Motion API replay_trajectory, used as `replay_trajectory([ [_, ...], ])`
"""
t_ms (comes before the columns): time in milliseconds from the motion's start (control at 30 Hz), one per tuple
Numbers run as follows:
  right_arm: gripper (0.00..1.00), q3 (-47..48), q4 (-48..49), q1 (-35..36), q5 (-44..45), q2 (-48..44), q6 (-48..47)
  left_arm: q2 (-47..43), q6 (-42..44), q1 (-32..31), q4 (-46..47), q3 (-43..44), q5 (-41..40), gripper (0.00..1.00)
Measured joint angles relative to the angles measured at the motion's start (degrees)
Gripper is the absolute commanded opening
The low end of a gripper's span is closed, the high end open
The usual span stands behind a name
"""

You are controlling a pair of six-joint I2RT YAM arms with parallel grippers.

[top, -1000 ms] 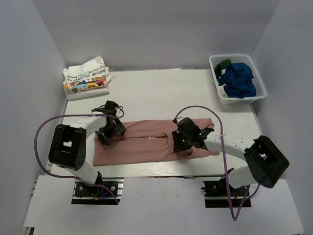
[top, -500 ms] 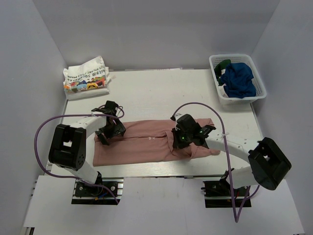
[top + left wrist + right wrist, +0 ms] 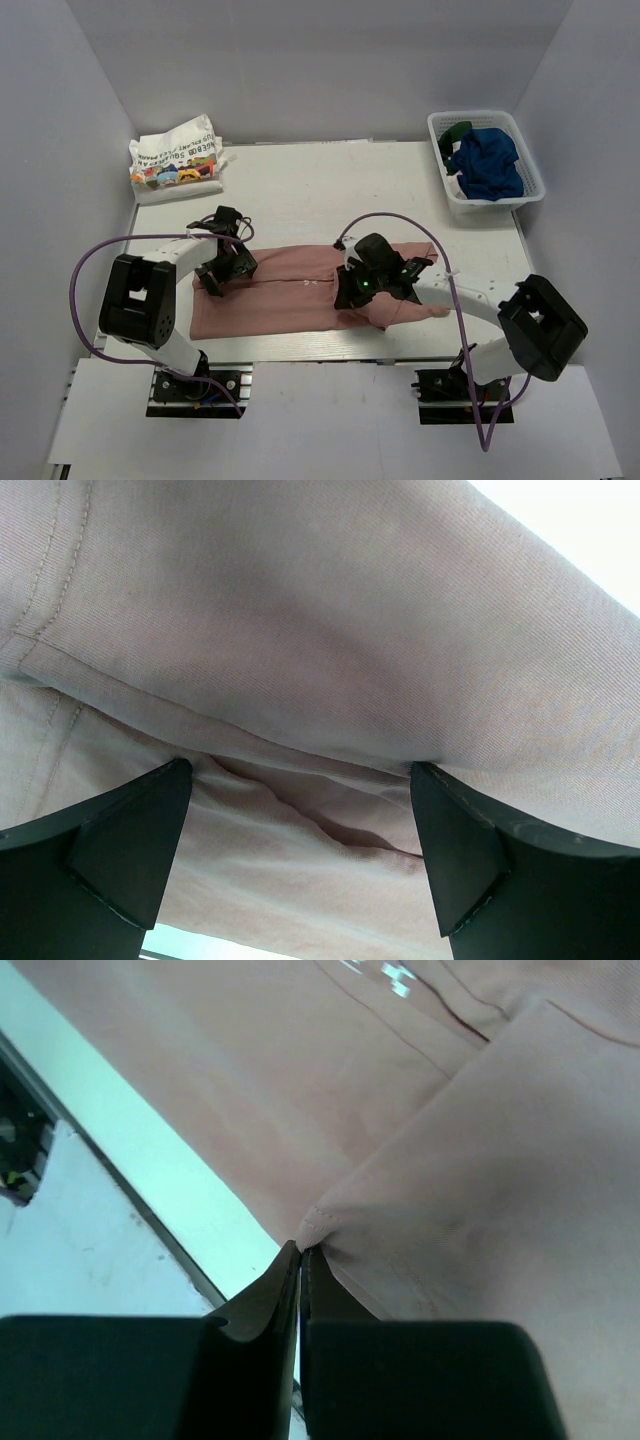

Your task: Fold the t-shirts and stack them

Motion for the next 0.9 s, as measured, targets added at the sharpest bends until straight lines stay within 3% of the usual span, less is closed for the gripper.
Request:
replay_trajectory([
  [67,0.40,0.00,1.57,0.17,-1.20,0.85,0.68,0.00,0.00,0.00,0.00,0.00,0.00,1.00],
  [100,0.62,0.04,2.23,0.28,-1.81,1.33,0.92,0.00,0.02,0.00,0.00,0.00,0.02,1.00],
  [133,0.90,0.26,2.60,0.48,-2.54,1.95,0.83,0.00,0.02,0.00,0.00,0.00,0.02,1.00],
  [433,0.91,1.99,1.51,1.31,-2.78,2.43,0.20,0.00,0.02,0.00,0.02,0.00,0.02,1.00],
  [700,0.91,1.99,-3.93,0.22,7.41,-8.09,0.92,0.37,0.04,0.00,-0.74,0.66,0.07,1.00],
  [900,0.91,0.39,-8.07,-3.93,15.93,-10.82,3.37,0.72,0.17,0.00,-1.20,1.29,-0.02,1.00],
])
